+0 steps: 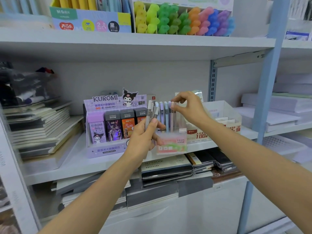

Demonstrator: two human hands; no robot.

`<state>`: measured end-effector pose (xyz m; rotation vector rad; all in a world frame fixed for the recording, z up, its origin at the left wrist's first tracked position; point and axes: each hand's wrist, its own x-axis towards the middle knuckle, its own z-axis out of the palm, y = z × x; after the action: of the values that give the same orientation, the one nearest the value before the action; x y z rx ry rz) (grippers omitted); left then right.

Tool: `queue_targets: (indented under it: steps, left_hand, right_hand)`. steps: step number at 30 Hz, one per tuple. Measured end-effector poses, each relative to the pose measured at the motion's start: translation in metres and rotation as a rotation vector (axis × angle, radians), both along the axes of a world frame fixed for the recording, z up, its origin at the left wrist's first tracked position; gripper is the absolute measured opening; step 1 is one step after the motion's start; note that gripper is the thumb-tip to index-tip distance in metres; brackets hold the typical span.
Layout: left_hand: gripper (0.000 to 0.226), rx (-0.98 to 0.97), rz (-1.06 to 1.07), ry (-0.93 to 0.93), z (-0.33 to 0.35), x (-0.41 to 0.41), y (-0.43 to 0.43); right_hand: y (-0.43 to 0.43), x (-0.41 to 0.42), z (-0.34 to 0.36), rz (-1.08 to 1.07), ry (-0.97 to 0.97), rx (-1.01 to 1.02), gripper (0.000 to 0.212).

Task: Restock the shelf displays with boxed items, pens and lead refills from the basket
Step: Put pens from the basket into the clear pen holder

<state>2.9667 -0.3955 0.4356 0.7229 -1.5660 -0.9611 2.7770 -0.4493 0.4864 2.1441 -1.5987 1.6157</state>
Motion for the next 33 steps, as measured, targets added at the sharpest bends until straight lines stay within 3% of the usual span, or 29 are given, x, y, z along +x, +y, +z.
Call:
queue_targets:
  steps: [6,8,11,14,20,24,29,33]
  left_hand:
    - [0.032,0.019,-0.026,0.012,0.001,0.001,0.003]
    - [0.032,0.022,-0.028,0.031,0.003,0.002,0.004]
    - [0.031,0.030,-0.051,0.059,0.005,0.002,0.005]
    - [0.032,0.045,-0.078,0.080,0.006,-0.001,0.011]
    - [0.036,0.109,-0.211,0.113,0.008,-0.004,0.026]
    - [0.036,0.155,-0.241,0.147,0.012,-0.006,0.032]
    - [0.033,0.124,-0.209,0.080,0.011,-0.002,0.035]
    - [0.028,0.107,-0.156,0.047,0.011,-0.004,0.035]
  right_hand:
    - [0.008,0.001,0.006,-0.030,0.006,0.052,0.027]
    - [0.021,0.004,0.011,0.127,-0.099,0.018,0.025]
    - [0.044,0.011,0.015,0.421,-0.210,0.142,0.020]
    - [0.056,0.018,0.010,0.477,-0.098,0.262,0.018]
    - [0.068,0.015,0.013,0.602,-0.247,0.335,0.021]
    - [0.075,0.015,0.015,0.570,-0.223,0.315,0.013]
    - [0.078,0.007,0.024,0.521,-0.432,0.225,0.013]
    - [0.080,0.007,0.017,0.564,-0.397,0.276,0.017]
